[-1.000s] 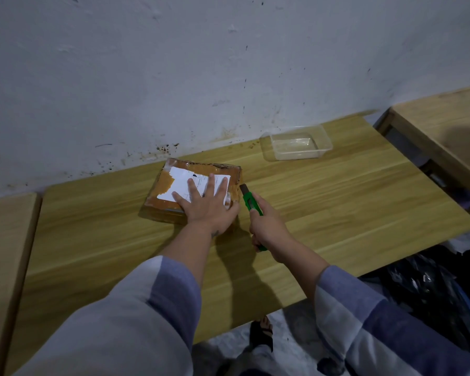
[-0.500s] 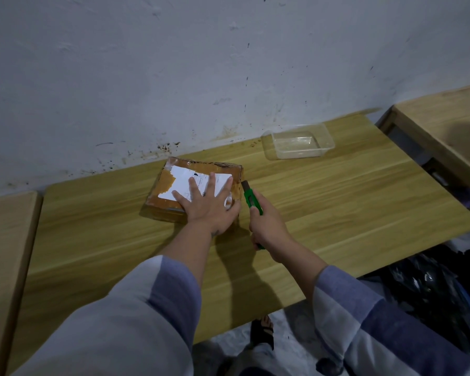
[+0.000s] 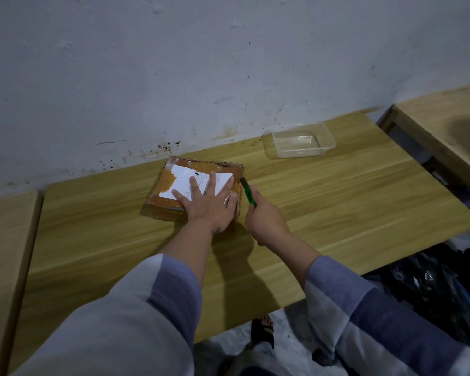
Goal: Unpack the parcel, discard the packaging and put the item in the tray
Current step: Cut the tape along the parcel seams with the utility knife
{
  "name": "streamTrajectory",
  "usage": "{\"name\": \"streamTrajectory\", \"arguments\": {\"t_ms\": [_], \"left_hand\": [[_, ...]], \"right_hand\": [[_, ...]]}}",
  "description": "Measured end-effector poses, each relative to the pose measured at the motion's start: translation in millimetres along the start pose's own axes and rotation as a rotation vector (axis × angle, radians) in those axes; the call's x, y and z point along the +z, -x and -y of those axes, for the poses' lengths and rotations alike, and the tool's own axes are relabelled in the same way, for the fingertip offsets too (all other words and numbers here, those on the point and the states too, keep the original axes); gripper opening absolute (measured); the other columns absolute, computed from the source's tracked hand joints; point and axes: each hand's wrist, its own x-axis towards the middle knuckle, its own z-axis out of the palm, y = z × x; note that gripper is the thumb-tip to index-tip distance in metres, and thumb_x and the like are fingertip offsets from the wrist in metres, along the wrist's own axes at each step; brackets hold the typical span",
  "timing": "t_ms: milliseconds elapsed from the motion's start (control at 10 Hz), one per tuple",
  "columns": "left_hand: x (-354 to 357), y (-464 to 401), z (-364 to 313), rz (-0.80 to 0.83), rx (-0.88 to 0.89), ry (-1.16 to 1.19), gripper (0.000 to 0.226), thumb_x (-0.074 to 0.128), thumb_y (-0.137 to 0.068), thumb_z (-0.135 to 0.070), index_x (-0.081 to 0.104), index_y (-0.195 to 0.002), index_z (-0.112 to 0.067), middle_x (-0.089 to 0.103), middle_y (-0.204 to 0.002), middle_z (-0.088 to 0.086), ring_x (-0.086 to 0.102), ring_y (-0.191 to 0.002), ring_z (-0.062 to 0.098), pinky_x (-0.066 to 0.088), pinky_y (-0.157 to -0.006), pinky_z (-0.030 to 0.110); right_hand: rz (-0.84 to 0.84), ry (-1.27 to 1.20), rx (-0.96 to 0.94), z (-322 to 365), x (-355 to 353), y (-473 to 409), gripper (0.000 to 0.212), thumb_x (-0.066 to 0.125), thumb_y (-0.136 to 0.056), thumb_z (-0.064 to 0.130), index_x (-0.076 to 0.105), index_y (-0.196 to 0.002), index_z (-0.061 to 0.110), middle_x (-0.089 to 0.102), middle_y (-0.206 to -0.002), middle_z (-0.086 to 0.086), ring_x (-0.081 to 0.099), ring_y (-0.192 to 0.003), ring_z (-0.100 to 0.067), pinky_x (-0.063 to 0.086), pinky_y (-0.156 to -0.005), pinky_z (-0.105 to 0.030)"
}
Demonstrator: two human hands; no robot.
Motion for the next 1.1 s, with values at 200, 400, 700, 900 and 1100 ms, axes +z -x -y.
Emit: {"name": "streamTrajectory", "arguments": {"t_ms": [200, 400, 700, 900, 1100], "left_hand": [[1, -2, -2, 0.003, -0.015, 0.005, 0.052, 0.004, -0.094, -0.062, -0.005, -0.145, -0.054, -0.014, -0.161, -0.006, -0.020, -0.144, 0.039, -0.014, -0.100, 0.076], [-1, -2, -2, 0.008, -0.014, 0.009, 0.052, 0.004, -0.094, -0.061, -0.005, -0.145, -0.054, -0.013, -0.161, -0.006, -0.020, -0.144, 0.039, -0.015, -0.100, 0.077], [-3, 0, -2, 0.020, -0.013, 0.005, 0.052, 0.004, -0.095, -0.060, -0.005, -0.145, -0.053, -0.014, -0.161, -0.006, -0.019, -0.144, 0.038, -0.014, -0.100, 0.077], [-4, 3, 1, 0.026, 0.003, 0.017, 0.053, 0.003, -0.094, -0.063, -0.006, -0.145, -0.053, -0.015, -0.160, -0.008, -0.020, -0.144, 0.037, -0.015, -0.101, 0.075], [-4, 10, 10, 0.013, 0.014, 0.009, 0.055, 0.003, -0.093, -0.064, -0.005, -0.145, -0.053, -0.014, -0.161, -0.008, -0.019, -0.145, 0.036, -0.015, -0.100, 0.075]], "right_hand": [[0.033, -0.084, -0.016, -5, 6, 8, 0.054, 0.031, -0.096, 0.026, 0.016, -0.145, 0.043, 0.060, -0.109, -0.015, 0.056, -0.079, -0.029, 0.050, -0.065, -0.038], [0.057, -0.134, 0.012, -6, 7, 11, 0.052, 0.029, -0.098, 0.025, 0.017, -0.144, 0.045, 0.059, -0.105, -0.018, 0.053, -0.067, -0.027, 0.041, -0.043, -0.027], [0.184, -0.433, 0.048, -12, -5, 18, 0.050, 0.028, -0.099, 0.018, 0.025, -0.142, 0.044, 0.043, -0.069, 0.005, 0.040, -0.053, -0.012, 0.036, -0.048, -0.029], [0.178, -0.622, 0.175, -17, -24, 18, 0.041, 0.035, -0.100, 0.030, 0.031, -0.141, 0.033, 0.035, -0.057, -0.002, 0.033, -0.044, -0.014, 0.032, -0.046, -0.025], [0.099, -0.664, 0.155, -14, -31, 8, 0.029, 0.037, -0.099, 0.021, 0.051, -0.122, 0.010, 0.043, -0.057, -0.005, 0.042, -0.045, -0.018, 0.040, -0.047, -0.028]]}}
